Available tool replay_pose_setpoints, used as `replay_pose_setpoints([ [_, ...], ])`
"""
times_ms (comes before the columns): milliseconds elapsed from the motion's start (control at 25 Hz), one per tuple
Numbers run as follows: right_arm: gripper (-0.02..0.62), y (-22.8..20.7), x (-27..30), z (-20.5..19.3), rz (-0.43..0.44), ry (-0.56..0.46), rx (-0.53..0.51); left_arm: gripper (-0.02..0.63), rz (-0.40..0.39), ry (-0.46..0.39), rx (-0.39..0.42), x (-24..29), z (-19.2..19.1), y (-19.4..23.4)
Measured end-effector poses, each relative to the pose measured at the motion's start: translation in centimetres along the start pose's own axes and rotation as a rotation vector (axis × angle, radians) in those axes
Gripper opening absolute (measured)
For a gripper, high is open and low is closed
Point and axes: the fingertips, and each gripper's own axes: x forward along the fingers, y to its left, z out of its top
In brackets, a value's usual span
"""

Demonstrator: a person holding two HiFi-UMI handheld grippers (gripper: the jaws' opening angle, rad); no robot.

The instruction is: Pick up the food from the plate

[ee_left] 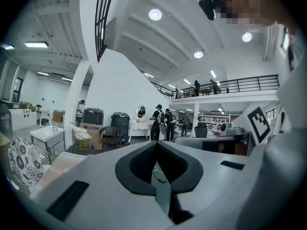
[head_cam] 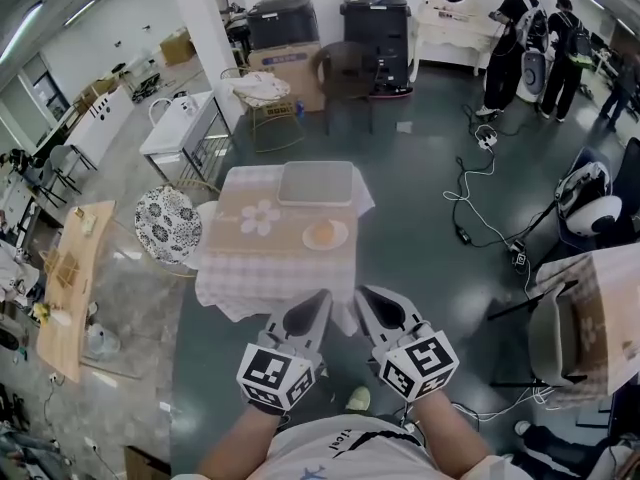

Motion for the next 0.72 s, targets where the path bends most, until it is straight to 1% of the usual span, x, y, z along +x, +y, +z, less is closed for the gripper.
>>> replay_pose_setpoints([
  [120, 0.012, -0.7, 1.2, -0.3, -0.007, 0.013, 0.008, 0.006, -0.004, 0.004, -0.005, 1.0, -0.3, 0.9],
  [280, 0.012, -1.9, 3.9, -0.6, -0.02, 0.027, 0.008, 0.006, -0.013, 0.011, -0.014, 2.9, -0.7, 3.3],
  [600, 0.012, -4.8, 11.8, -1.0, -0.053, 0.06, 0.007, 0.006, -0.036, 0.029, -0.007, 7.7, -0.9, 10.1],
  [720, 0.012, -6.0, 14.7, -1.3, -0.071, 0.079, 0.01, 0.005, -0.05, 0.043, -0.017, 9.5, -1.2, 12.7],
])
